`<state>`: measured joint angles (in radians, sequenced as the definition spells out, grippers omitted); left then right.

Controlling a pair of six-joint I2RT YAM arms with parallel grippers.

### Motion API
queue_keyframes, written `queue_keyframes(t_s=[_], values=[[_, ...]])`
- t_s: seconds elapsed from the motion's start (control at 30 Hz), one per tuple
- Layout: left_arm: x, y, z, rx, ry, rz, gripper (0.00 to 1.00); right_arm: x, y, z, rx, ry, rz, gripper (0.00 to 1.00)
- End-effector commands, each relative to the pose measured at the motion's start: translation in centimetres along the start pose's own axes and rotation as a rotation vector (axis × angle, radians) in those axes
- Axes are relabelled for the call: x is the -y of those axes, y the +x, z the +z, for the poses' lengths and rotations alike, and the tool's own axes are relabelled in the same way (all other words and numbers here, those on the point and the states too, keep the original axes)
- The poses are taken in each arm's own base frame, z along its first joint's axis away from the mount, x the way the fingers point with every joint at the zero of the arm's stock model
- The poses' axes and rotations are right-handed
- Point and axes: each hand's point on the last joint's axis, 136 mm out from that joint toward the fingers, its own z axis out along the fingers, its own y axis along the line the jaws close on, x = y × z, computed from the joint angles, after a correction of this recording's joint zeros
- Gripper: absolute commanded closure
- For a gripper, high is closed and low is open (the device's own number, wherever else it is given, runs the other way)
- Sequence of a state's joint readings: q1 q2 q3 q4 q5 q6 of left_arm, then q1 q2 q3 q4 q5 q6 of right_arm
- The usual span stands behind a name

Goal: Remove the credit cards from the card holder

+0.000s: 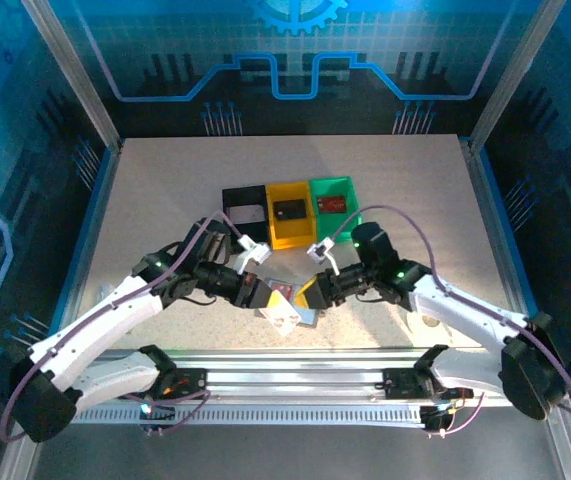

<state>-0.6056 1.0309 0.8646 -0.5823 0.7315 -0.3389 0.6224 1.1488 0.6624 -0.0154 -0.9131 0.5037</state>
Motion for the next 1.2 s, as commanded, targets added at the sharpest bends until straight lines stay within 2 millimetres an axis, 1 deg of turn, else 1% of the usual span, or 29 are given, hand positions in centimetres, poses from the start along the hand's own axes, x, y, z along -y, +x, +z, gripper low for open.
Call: queue_keyframes(t_s=[0.0, 0.07, 0.13, 0.2, 0.23, 0.33, 0.43, 0.53, 0.63, 0.7, 0.87, 1.03, 1.17], values=[[-1.7, -0.8, -1.2, 0.07, -0.105, -0.033, 1.0, 1.3, -1.2, -2.1, 0.107, 0.112, 0.016, 0.5], [-2.6, -1.8, -1.8, 0.125, -0.136, -0.083, 1.0, 1.5, -1.3, -2.8, 0.158, 0.138, 0.019, 0.43], [-3.2, -2.8, -2.5, 0.175, -0.151, -0.125, 1.0, 1.4, -1.2, -3.0, 0.2, 0.136, 0.025, 0.4], [-4.1, -3.8, -3.5, 0.235, -0.203, -0.169, 1.0, 1.1, -1.0, -3.1, 0.248, 0.117, 0.031, 0.37], [-4.2, -4.2, -3.8, 0.257, -0.205, -0.183, 1.0, 1.1, -1.0, -3.1, 0.271, 0.117, 0.033, 0.36], [-3.7, -5.4, -4.2, 0.322, -0.169, -0.202, 1.0, 0.7, -0.9, -2.5, 0.347, 0.12, 0.005, 0.33], [-2.9, -6.5, -4.6, 0.382, -0.132, -0.176, 1.0, 0.7, -1.0, -1.4, 0.392, 0.148, -0.015, 0.32], [-2.2, -7.1, -5.0, 0.423, -0.109, -0.137, 1.0, 0.5, -1.4, -0.1, 0.429, 0.14, -0.026, 0.32], [-2.0, -6.9, -4.9, 0.445, -0.075, -0.116, 1.0, 0.6, -2.0, 0.7, 0.462, 0.126, -0.017, 0.31], [-2.6, -6.7, -4.8, 0.457, -0.085, -0.119, 1.0, 0.4, -2.3, 1.3, 0.466, 0.113, -0.028, 0.31], [-3.1, -5.9, -4.6, 0.439, -0.107, -0.099, 1.0, 0.2, -2.9, 2.4, 0.496, 0.125, -0.074, 0.31], [-2.5, -5.8, -4.7, 0.438, -0.087, -0.081, 1.0, 0.5, -3.5, 3.2, 0.513, 0.098, -0.077, 0.33], [-2.6, -5.6, -4.7, 0.435, -0.09, -0.084, 1.0, 0.0, -4.1, 3.5, 0.523, 0.081, -0.091, 0.36]])
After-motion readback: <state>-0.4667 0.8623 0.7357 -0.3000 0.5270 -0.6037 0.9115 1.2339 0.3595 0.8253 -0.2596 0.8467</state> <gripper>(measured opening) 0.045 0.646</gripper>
